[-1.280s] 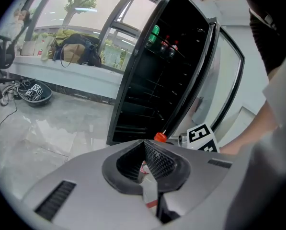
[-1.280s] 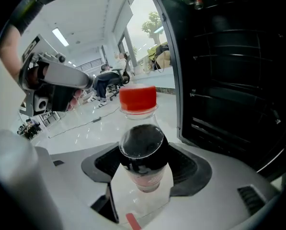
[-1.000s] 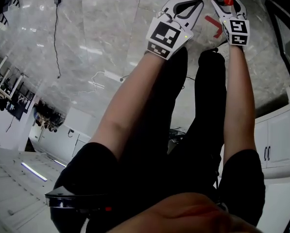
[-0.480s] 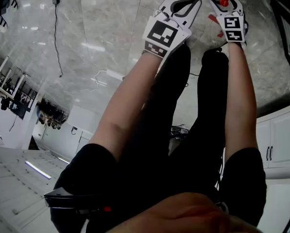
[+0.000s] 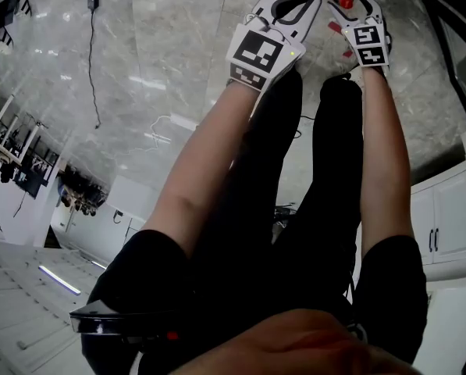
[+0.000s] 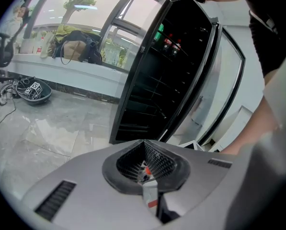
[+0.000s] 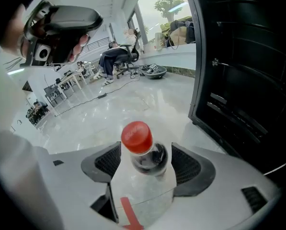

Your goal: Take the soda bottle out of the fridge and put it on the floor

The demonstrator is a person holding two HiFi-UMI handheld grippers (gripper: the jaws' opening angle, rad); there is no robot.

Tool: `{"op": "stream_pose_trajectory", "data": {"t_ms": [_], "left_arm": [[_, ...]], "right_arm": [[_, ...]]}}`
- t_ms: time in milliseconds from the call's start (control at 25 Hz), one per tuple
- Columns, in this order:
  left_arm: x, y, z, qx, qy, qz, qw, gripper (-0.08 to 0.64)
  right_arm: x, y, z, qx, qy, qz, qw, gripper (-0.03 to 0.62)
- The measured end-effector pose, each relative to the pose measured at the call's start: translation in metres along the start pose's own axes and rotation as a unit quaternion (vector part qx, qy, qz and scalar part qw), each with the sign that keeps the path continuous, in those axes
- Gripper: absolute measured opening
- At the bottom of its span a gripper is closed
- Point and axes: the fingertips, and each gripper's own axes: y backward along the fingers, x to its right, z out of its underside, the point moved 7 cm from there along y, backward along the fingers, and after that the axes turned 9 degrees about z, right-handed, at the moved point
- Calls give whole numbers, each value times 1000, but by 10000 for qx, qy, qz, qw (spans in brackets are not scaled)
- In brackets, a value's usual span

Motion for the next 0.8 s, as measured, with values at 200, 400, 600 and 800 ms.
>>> {"op": "stream_pose_trajectory", "data": {"t_ms": [200,400,600,800], "left_arm": [[28,28,-49,174,-126,-44,9998,2],[78,74,-106,254,-275,14,9993,1],[124,116,-178,489,-554,408,9964,2],[201,176,-246,557,-976,1009,9885,2]], "right_arm": [[6,63,-34,123,-40,104,9999,313],[-2,170,-88,517,-505,258,9970,313],[-15,282,-182,1520,-819,296,9845,313],[-40,406,-257,2320,-1089,-74,9666,310]]}}
